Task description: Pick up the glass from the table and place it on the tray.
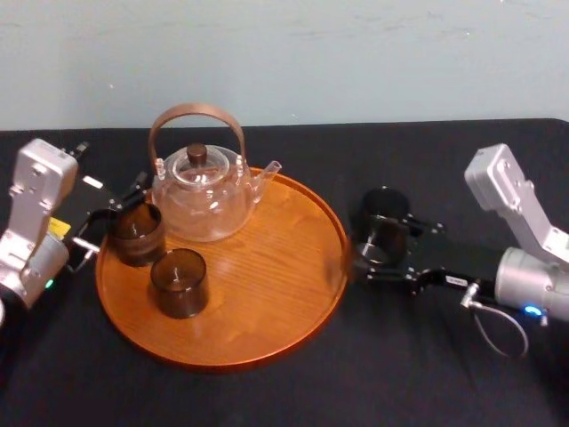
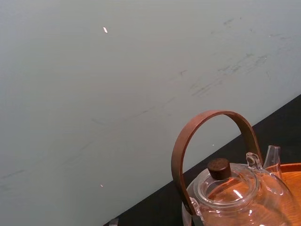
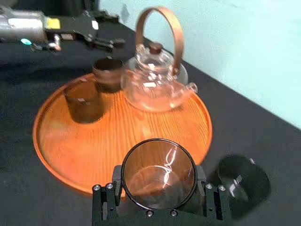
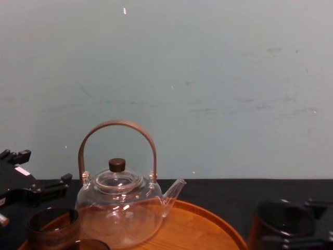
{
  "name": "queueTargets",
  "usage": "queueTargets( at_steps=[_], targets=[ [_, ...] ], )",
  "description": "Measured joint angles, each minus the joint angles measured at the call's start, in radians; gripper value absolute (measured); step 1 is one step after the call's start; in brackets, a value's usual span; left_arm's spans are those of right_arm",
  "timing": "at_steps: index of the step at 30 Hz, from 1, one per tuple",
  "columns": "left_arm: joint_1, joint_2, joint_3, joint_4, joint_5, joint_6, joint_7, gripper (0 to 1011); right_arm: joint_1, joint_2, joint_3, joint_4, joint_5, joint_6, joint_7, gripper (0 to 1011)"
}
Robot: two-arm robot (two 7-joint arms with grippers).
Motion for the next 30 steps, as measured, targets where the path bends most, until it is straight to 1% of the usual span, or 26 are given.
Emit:
queueTargets(
  at_steps=[4, 5, 7, 8, 11, 12, 14, 15, 24, 30],
  targets=[
    [0.0, 0.0, 0.0, 0.0, 0.0, 0.0, 0.0, 1001, 0.042, -0.018, -0.031, 0.011, -0.001, -0.009, 0.016, 903],
    [0.0, 0.0, 0.0, 0.0, 0.0, 0.0, 0.0, 1001, 0.059, -0.027, -0.047, 0.018, -0.003, -0.012, 0.021, 903],
    [0.0, 0.0, 0.0, 0.0, 0.0, 0.0, 0.0, 1001, 0.072, -0.035, -0.058, 0.024, -0.006, -0.015, 0.025, 903],
    [0.0, 0.0, 0.0, 0.0, 0.0, 0.0, 0.0, 1001, 0.086, -0.044, -0.073, 0.032, -0.01, -0.018, 0.028, 903],
    [0.0, 0.0, 0.0, 0.0, 0.0, 0.0, 0.0, 1001, 0.109, -0.061, -0.097, 0.046, -0.02, -0.022, 0.032, 903],
    [0.0, 0.0, 0.0, 0.0, 0.0, 0.0, 0.0, 1001, 0.122, -0.071, -0.112, 0.058, -0.027, -0.024, 0.034, 903],
    [0.0, 0.0, 0.0, 0.0, 0.0, 0.0, 0.0, 1001, 0.134, -0.081, -0.126, 0.067, -0.033, -0.026, 0.037, 903],
    [0.0, 0.0, 0.0, 0.0, 0.0, 0.0, 0.0, 1001, 0.145, -0.091, -0.14, 0.077, -0.038, -0.028, 0.039, 903],
    [0.0, 0.0, 0.0, 0.0, 0.0, 0.0, 0.0, 1001, 0.188, -0.143, -0.204, 0.122, -0.058, -0.052, 0.059, 903],
    [0.0, 0.0, 0.0, 0.0, 0.0, 0.0, 0.0, 1001, 0.2, -0.165, -0.236, 0.145, -0.061, -0.072, 0.076, 903]
  ],
)
